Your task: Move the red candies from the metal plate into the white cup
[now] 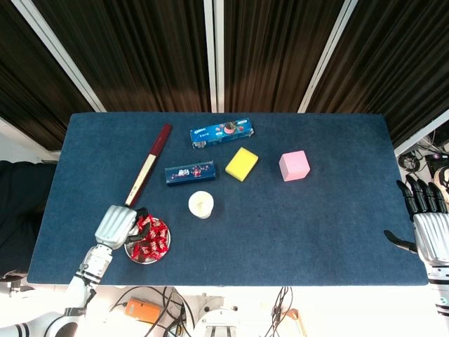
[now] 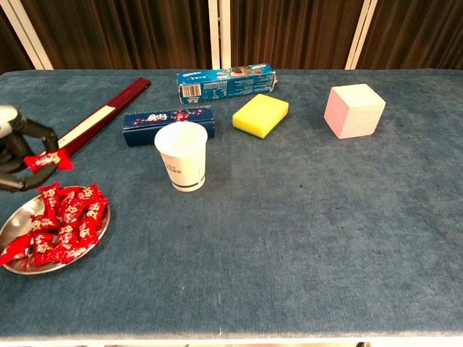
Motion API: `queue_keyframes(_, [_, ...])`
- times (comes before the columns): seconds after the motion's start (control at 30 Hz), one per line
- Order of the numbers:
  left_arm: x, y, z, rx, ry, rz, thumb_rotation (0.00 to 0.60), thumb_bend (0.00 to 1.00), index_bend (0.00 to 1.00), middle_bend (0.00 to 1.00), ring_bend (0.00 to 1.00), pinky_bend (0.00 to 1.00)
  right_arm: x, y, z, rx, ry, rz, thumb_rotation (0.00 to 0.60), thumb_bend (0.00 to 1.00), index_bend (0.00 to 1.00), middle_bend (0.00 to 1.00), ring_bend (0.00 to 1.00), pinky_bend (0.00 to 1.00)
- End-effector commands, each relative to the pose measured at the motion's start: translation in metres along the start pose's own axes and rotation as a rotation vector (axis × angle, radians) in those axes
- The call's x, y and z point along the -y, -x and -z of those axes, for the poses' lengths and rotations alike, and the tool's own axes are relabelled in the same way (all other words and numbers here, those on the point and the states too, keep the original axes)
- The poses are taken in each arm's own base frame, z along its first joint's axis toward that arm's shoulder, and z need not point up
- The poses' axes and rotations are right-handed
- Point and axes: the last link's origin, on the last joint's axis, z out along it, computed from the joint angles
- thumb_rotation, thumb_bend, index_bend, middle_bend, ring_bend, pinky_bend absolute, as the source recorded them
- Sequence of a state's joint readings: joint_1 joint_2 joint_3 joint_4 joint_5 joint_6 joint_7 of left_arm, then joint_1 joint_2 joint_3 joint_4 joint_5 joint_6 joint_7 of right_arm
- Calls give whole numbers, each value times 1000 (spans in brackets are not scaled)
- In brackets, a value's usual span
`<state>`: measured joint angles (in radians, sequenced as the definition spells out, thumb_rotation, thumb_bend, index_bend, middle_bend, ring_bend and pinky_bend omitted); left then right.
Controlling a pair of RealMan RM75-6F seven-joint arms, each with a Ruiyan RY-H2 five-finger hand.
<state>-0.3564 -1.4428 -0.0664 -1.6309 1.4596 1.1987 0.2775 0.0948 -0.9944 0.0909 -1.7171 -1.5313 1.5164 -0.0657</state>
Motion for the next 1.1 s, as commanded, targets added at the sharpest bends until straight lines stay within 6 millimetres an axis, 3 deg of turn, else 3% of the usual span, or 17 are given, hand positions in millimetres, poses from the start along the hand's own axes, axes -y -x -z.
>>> queue_keyframes(0.03, [-24,-20,-25,-39,99,1,503,412,573,934,840,826,-1,-1,2,-3,6,-1,600,236,0,36,0,3])
queue_keyframes(0.27, [-70,-27,-70,-18,212,34,502,411,573,948,852,826,-4,0,7,-3,19,-4,600,236,0,36,0,9])
queue_keyframes(0.47, [-86,-21,-93,34,215,11,502,393,556,947,852,826,-5,1,6,0,23,-7,600,236,0,36,0,10])
queue_keyframes(0.53, [-88,-19,-97,45,209,-11,503,362,519,947,851,826,-5,1,6,1,22,-7,600,236,0,36,0,10])
queue_keyframes(0.63, [-91,-18,-99,37,194,-13,513,230,392,947,850,826,-6,2,5,4,26,-7,600,236,0,36,0,10])
queue_keyframes(0.8, [-83,-27,-90,-12,171,-18,515,144,302,946,848,826,-8,2,3,6,31,-11,600,236,0,36,0,12])
queue_keyframes(0.97, [-55,-45,-57,-92,129,-18,518,168,305,946,846,826,-6,3,1,4,15,-14,600,236,0,36,0,17])
queue_keyframes(1.1, [-29,-41,-26,-100,93,-51,518,201,328,946,845,826,-4,4,-1,8,3,-17,600,236,0,36,0,18])
